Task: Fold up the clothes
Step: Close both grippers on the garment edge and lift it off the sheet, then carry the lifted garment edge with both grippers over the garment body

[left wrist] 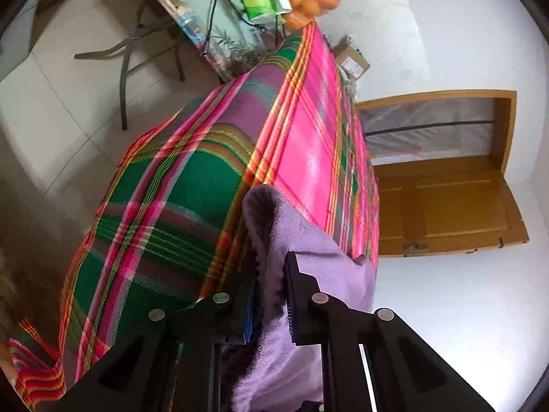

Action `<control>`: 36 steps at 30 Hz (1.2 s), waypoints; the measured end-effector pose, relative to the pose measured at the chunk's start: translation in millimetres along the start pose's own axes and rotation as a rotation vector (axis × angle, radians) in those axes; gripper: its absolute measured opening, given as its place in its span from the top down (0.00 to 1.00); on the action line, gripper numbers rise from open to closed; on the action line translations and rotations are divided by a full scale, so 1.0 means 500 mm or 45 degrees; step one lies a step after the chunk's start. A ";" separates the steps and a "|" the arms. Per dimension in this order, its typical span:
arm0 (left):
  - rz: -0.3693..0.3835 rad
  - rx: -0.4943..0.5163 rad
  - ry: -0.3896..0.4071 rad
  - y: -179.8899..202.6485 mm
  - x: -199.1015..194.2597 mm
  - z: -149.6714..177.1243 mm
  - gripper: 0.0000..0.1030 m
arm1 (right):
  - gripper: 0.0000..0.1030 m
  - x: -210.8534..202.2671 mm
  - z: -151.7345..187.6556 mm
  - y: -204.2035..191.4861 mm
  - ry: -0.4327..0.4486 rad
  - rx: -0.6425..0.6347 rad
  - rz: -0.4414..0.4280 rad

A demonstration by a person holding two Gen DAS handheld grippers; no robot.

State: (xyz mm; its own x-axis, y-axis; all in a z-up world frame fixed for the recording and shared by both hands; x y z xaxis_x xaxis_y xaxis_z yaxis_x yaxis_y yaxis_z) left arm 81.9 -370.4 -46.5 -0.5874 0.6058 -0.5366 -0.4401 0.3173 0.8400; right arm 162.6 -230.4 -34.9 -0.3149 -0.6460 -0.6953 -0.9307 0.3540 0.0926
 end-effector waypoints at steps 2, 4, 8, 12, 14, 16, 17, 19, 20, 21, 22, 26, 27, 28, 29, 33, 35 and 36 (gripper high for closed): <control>0.002 -0.002 0.005 0.002 -0.001 0.001 0.85 | 0.92 -0.002 0.001 0.006 0.008 0.009 -0.005; -0.012 0.015 0.015 0.011 -0.001 0.006 0.85 | 0.92 -0.008 0.004 0.008 0.021 0.008 -0.001; -0.018 0.025 0.033 0.027 -0.005 0.016 0.85 | 0.92 -0.024 0.006 0.018 0.053 0.024 -0.008; -0.014 0.047 0.049 0.049 -0.011 0.029 0.85 | 0.92 -0.055 0.015 0.020 0.095 0.034 -0.013; -0.002 0.063 0.053 0.068 -0.016 0.040 0.85 | 0.92 -0.074 0.018 0.026 0.124 0.036 -0.011; 0.004 0.094 0.056 0.089 -0.019 0.052 0.85 | 0.92 -0.093 0.021 0.032 0.152 0.038 -0.008; 0.007 0.111 0.057 0.101 -0.020 0.059 0.85 | 0.92 -0.108 0.025 0.033 0.167 0.045 -0.008; 0.021 0.139 0.050 0.122 -0.018 0.072 0.85 | 0.92 -0.127 0.027 0.045 0.185 0.063 -0.003; 0.029 0.156 0.041 0.135 -0.014 0.079 0.85 | 0.92 -0.138 0.029 0.050 0.192 0.075 -0.003; 0.030 0.167 0.035 0.145 -0.010 0.085 0.85 | 0.92 -0.146 0.031 0.054 0.198 0.084 -0.002; 0.031 0.178 0.026 0.156 -0.004 0.091 0.85 | 0.92 -0.156 0.034 0.058 0.207 0.092 0.004; 0.043 0.234 -0.019 0.199 0.022 0.116 0.85 | 0.92 -0.192 0.048 0.074 0.236 0.126 0.031; 0.048 0.241 -0.028 0.206 0.028 0.120 0.85 | 0.92 -0.202 0.053 0.078 0.243 0.138 0.038; 0.051 0.248 -0.037 0.213 0.033 0.123 0.85 | 0.92 -0.211 0.057 0.083 0.251 0.149 0.045; 0.052 0.252 -0.046 0.220 0.039 0.126 0.85 | 0.92 -0.221 0.063 0.088 0.258 0.164 0.054; 0.060 0.275 -0.078 0.245 0.061 0.142 0.85 | 0.92 -0.256 0.085 0.108 0.277 0.222 0.083; 0.070 0.281 -0.091 0.255 0.071 0.149 0.84 | 0.92 -0.275 0.097 0.118 0.291 0.252 0.099; 0.073 0.283 -0.096 0.260 0.076 0.152 0.84 | 0.92 -0.282 0.099 0.122 0.297 0.262 0.108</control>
State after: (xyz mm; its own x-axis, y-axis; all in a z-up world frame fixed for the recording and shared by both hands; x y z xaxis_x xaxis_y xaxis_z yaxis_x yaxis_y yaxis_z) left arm 54.1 -250.5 48.5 -0.5512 0.6777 -0.4867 -0.2419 0.4285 0.8706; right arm 159.3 -84.1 33.4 -0.4459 -0.7375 -0.5072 -0.8497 0.5269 -0.0193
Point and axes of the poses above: each gripper's, at about its wrist camera, not at the fingertips, and x roughly the way its jaws point, y to its right, z to its underside, the point moved 1 cm from there along x, roughly the way its jaws point, and after that the axes turned 10 degrees about -x, right-handed, at the moved point
